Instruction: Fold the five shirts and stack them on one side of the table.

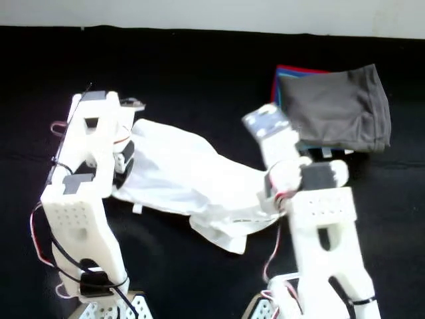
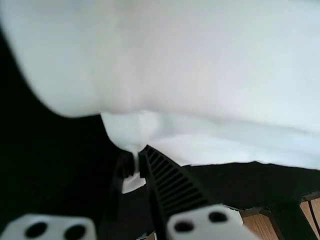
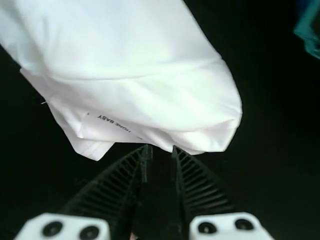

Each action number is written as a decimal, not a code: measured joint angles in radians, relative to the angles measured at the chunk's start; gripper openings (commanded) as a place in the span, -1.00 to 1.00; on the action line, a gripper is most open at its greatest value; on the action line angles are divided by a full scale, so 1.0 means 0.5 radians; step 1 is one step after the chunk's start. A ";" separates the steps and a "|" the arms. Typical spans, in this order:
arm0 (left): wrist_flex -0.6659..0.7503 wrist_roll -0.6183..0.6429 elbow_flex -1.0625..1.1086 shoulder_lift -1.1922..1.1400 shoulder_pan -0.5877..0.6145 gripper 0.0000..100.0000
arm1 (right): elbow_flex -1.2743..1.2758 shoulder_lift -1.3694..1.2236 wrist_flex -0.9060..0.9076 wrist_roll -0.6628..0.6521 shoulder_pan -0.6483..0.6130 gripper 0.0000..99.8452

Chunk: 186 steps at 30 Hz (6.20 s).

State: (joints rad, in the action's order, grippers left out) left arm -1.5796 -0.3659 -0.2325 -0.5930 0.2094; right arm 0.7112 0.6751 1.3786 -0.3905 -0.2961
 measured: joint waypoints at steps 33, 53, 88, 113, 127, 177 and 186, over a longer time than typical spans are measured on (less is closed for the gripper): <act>-0.341 -0.049 -0.310 -0.003 0.666 -0.98 | 0.018 -0.031 -0.175 0.018 -0.525 -0.91; -0.341 -0.249 0.015 -0.006 1.074 -0.98 | -2.130 -2.203 -0.331 0.497 -0.718 -0.72; -0.341 -0.245 0.040 -0.006 0.982 -0.98 | -4.219 -3.529 0.595 0.497 -0.736 -0.57; -0.328 -0.245 0.040 -0.006 0.982 -0.98 | -3.753 -3.529 0.310 0.497 -0.801 -0.99; -0.273 -0.236 0.040 -0.006 0.835 -0.98 | -4.474 -3.465 0.749 0.497 -0.672 -0.98; -0.344 -0.233 -0.021 0.298 0.914 -0.98 | -0.497 -0.733 -0.405 0.497 -0.970 -0.99; -0.344 -0.233 -0.021 0.298 0.914 -0.98 | -0.528 -0.586 -0.169 0.448 -1.007 -0.99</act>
State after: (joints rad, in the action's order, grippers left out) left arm -1.7515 -0.4826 -0.2432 -0.4442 0.6667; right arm 0.4473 0.3821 1.2942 -0.1665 -0.7994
